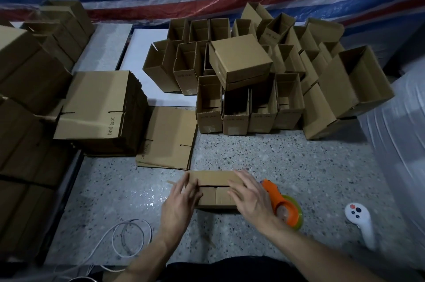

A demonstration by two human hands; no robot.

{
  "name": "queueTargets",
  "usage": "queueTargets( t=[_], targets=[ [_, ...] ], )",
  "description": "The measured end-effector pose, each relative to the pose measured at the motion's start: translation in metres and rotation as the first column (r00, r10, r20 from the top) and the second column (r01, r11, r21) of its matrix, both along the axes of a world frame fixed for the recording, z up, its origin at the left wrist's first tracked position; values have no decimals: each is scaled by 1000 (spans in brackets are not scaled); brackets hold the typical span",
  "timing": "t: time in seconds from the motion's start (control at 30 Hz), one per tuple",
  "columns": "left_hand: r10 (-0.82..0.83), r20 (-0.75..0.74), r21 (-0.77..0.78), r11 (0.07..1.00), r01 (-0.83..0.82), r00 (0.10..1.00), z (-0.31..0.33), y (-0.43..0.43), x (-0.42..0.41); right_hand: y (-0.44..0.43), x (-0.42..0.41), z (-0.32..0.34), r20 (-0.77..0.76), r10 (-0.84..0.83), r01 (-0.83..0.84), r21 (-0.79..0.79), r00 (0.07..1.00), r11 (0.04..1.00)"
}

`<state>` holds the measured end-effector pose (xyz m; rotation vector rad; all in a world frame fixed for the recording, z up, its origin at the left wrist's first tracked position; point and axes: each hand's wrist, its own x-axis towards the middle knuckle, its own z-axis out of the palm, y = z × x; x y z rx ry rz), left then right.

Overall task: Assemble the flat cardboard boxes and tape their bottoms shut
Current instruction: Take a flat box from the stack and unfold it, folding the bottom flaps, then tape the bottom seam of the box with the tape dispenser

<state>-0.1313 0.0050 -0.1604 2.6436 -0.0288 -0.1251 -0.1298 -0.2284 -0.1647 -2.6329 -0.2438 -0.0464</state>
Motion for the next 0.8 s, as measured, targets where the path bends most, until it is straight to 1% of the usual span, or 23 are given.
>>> queueTargets(
  t=[0.13,0.17,0.27,0.33,0.37,0.4,0.43,0.47,0.5,0.53,0.57,0.6,0.63,0.7,0.77,0.8],
  targets=[
    [-24,82,40,999,21,996,-13,-2,-17,3,-15,-13,44,-2,2,4,999,1000],
    [-42,82,60,997,37,996,-12,-2,-17,4,-14,-13,37,-9,9,-4,999,1000],
    [-130,28,128,984,125,991,-6,-4,-19,0,-11,-13,-38,18,-18,-1,999,1000],
    [-169,-39,140,975,172,985,-6,-2,-20,-9,-9,-14,-141,40,-25,107,989,994],
    [-181,-90,136,972,192,979,-6,0,-19,-15,-9,-15,-175,-11,43,182,985,982],
    [-187,-131,136,969,205,974,-7,2,-18,-22,-11,-17,-191,-139,187,261,972,947],
    [-188,-154,144,967,210,970,-8,3,-19,-31,-14,-20,-211,-323,377,312,922,872],
    [-189,-159,153,965,213,969,-7,3,-19,-41,-18,-25,-250,-501,559,310,829,769],
    [-188,-155,152,965,211,970,-6,1,-19,-52,-23,-33,-309,-619,689,232,722,687],
    [-185,-150,142,968,206,971,-4,0,-19,-63,-27,-42,-380,-662,737,86,646,670],
    [-182,-154,136,970,203,971,-1,-1,-20,-73,-33,-53,-452,-646,695,-75,616,715],
    [-182,-170,142,968,207,968,1,0,-20,-79,-37,-64,-525,-605,607,-197,599,770],
    [-181,-191,151,966,211,965,2,0,-19,-82,-40,-71,-578,-574,527,-271,580,806],
    [-179,-211,154,965,213,961,2,0,-19,-81,-40,-79,-609,-574,469,-345,547,813],
    [-178,-218,146,966,212,960,2,1,-19,-75,-37,-80,-586,-592,443,-394,554,805],
    [-179,-219,142,967,212,959,2,2,-20,-74,-35,-77,-574,-591,457,-379,566,805]
  ],
)
